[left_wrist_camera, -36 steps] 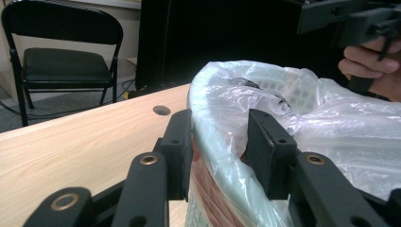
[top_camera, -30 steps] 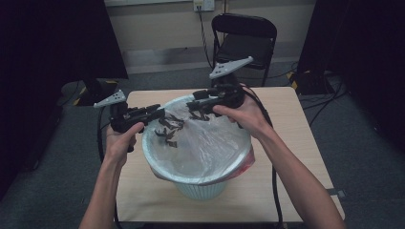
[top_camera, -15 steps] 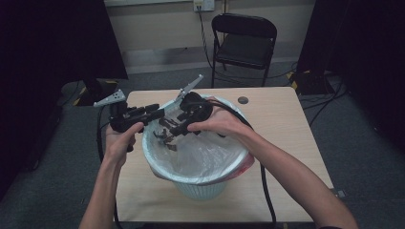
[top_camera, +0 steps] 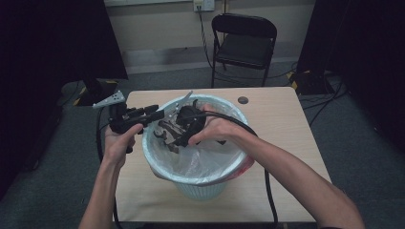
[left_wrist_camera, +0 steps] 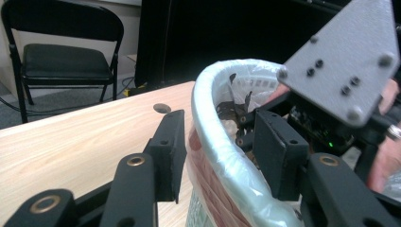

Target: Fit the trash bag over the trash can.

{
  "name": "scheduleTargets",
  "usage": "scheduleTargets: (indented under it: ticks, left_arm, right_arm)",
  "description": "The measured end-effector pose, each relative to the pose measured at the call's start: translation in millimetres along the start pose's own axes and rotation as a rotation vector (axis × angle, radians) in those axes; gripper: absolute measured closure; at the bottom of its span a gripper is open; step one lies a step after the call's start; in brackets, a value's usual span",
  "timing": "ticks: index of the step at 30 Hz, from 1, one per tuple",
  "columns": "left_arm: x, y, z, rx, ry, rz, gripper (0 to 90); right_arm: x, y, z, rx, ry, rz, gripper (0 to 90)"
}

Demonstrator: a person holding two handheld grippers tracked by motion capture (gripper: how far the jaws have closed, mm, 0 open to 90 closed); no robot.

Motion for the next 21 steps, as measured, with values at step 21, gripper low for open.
scheduleTargets:
  ticks: [21]
  left_arm:
    - [5.0, -1.0, 10.0, -0.020, -0.067, -0.002, 31.7]
  right_arm:
    - [-19.3, -25.0, 73.9, -0.276, -0.011, -0.122, 22.7]
Point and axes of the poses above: each handheld gripper's, and its own axes: z roughly backward along the jaws, y roughly out of its underside, x roughly to its left, the point moved 5 cm from there along -z, roughly forward along the jaws, and after that the axes turned 4 degrees about y, right-handed, at the moved point
